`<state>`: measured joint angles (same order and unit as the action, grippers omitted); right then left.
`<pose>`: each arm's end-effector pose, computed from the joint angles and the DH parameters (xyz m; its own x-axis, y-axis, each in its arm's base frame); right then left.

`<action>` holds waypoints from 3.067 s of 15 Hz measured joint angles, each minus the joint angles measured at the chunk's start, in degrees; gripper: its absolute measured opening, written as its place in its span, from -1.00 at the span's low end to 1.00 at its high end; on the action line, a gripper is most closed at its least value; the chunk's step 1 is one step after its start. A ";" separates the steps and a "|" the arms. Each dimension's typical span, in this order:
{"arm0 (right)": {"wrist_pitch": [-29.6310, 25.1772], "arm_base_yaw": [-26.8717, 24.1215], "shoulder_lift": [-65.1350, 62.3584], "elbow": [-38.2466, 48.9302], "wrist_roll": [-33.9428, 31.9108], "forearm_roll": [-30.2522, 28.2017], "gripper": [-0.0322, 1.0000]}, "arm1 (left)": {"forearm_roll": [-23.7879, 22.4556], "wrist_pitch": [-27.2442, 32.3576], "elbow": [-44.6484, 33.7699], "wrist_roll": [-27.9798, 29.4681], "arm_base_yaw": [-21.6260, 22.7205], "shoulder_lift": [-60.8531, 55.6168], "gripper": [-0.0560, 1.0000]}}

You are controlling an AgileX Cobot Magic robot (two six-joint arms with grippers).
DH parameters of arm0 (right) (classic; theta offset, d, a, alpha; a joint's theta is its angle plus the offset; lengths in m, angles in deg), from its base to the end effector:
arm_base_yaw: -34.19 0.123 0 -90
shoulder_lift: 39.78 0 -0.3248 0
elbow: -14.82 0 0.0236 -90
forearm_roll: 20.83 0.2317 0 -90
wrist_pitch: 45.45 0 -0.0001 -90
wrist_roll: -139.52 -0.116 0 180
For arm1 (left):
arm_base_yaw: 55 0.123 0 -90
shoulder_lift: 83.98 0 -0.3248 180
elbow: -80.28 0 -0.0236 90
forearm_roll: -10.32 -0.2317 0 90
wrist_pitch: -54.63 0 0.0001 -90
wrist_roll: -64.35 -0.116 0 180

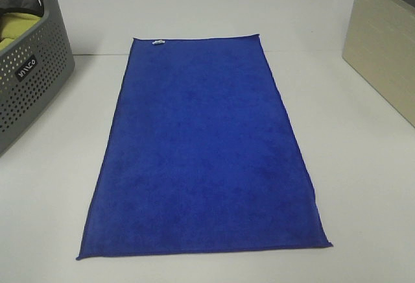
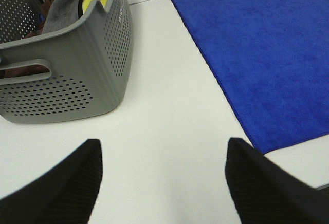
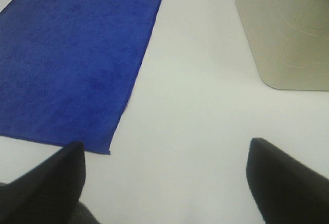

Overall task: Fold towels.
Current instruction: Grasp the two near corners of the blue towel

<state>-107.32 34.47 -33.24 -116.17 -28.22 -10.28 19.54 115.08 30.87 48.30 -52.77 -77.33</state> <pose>-0.0431 0.0185 0.2584 -0.4318 -0.1265 -0.8930 -0.2047 0.9780 -0.0396 -0.0399 -0.0177 0.2588 -0.4150 0.1810 -0.8916 0.1724 0.9779 0.1182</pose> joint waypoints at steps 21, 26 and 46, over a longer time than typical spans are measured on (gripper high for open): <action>15.70 0.00 56.04 -7.33 -9.74 5.90 0.40 | 35.24 -18.74 0.69 -6.02 0.00 54.32 0.34; 20.23 0.00 76.43 -7.56 1.55 19.14 0.39 | 50.65 -21.08 0.69 -25.78 0.00 76.49 0.34; 33.40 8.94 106.17 -8.37 26.81 50.99 -0.33 | 70.76 -32.43 10.54 -40.45 -17.70 109.78 -0.20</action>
<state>-73.92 43.41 72.93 -124.53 -1.41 40.71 90.31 82.65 41.41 7.85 -70.47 32.45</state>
